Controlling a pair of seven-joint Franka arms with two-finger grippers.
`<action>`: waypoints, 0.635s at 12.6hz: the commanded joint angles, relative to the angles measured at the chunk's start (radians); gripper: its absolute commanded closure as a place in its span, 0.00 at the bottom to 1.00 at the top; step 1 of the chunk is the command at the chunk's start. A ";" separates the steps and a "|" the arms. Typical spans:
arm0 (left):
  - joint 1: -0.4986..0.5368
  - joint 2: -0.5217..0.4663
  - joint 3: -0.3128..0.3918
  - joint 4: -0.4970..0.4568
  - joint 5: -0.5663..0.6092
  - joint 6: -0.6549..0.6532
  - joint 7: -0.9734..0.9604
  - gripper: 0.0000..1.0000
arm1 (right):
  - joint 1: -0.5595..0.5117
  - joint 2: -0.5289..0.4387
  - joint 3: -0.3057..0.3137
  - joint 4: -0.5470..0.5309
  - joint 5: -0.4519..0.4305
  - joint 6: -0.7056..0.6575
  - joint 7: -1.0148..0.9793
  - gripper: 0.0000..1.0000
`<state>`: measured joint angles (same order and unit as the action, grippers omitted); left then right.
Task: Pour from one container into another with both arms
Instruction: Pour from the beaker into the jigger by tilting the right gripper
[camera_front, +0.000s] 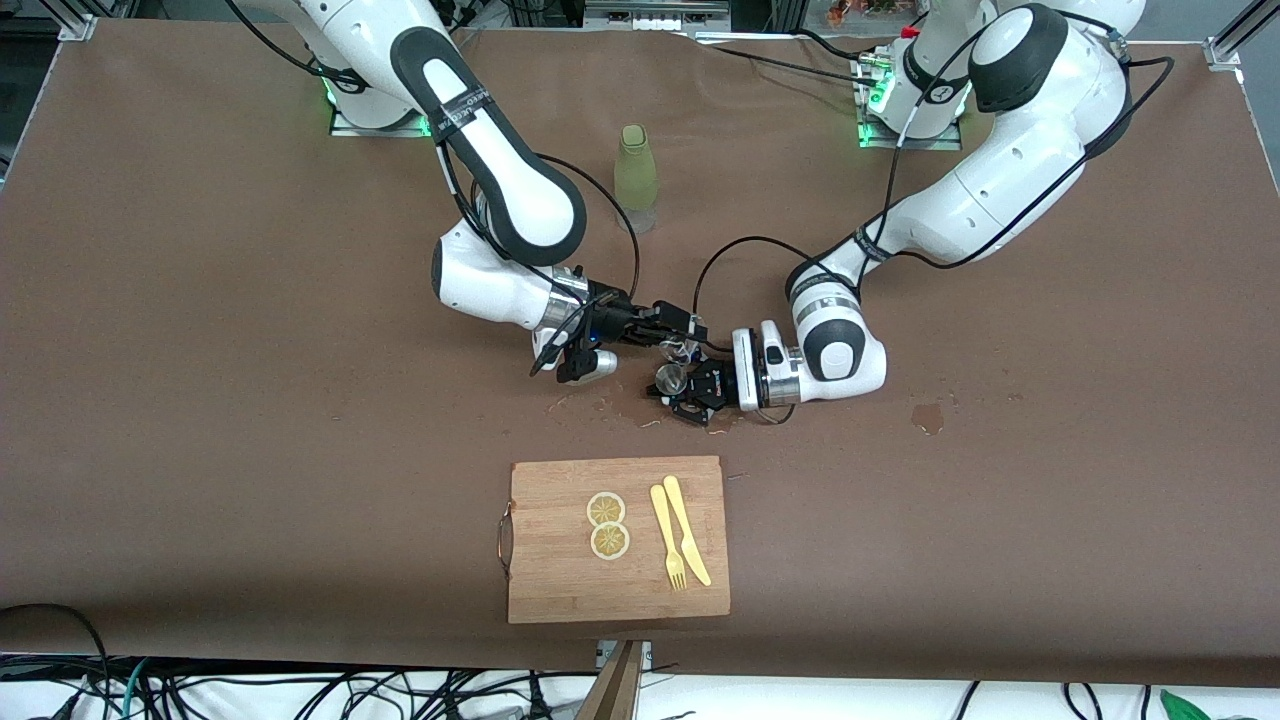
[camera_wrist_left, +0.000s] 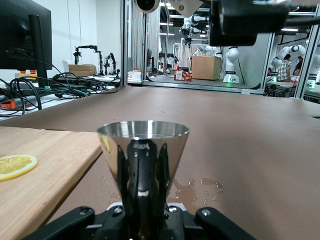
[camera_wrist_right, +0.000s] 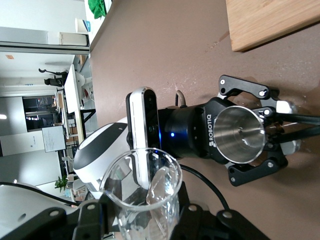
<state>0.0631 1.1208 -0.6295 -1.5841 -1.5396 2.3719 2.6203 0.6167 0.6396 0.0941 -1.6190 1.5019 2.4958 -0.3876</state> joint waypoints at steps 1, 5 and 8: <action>-0.008 0.025 -0.009 0.024 -0.051 0.013 0.063 1.00 | 0.009 0.015 -0.005 0.034 0.015 0.012 0.050 0.70; -0.008 0.025 -0.009 0.024 -0.053 0.013 0.064 1.00 | 0.011 0.021 -0.005 0.044 0.073 0.014 0.062 0.70; -0.008 0.025 -0.009 0.024 -0.059 0.013 0.064 1.00 | 0.011 0.028 -0.004 0.050 0.086 0.014 0.065 0.70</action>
<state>0.0631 1.1227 -0.6307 -1.5840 -1.5506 2.3719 2.6355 0.6168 0.6507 0.0940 -1.6002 1.5660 2.4979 -0.3394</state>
